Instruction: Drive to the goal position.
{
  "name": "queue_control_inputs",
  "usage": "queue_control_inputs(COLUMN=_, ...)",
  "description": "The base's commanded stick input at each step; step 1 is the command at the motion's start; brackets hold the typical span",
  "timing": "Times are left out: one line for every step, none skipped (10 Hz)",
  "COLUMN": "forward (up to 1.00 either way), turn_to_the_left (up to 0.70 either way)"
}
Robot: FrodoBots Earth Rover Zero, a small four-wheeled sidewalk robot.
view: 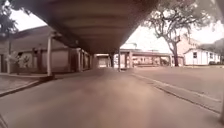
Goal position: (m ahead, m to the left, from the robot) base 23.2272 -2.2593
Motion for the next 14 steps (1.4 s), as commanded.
queue_control_inputs(forward=0.7, turn_to_the_left=0.0)
queue_control_inputs(forward=0.7, turn_to_the_left=0.0)
queue_control_inputs(forward=0.7, turn_to_the_left=0.0)
queue_control_inputs(forward=0.7, turn_to_the_left=0.0)
queue_control_inputs(forward=0.7, turn_to_the_left=0.0)
queue_control_inputs(forward=0.7, turn_to_the_left=0.0)
queue_control_inputs(forward=0.7, turn_to_the_left=0.0)
queue_control_inputs(forward=0.7, turn_to_the_left=0.0)
queue_control_inputs(forward=0.7, turn_to_the_left=0.0)
queue_control_inputs(forward=0.7, turn_to_the_left=0.0)
queue_control_inputs(forward=0.7, turn_to_the_left=0.0)
queue_control_inputs(forward=0.7, turn_to_the_left=0.3)
queue_control_inputs(forward=0.7, turn_to_the_left=0.33)
queue_control_inputs(forward=0.7, turn_to_the_left=0.0)
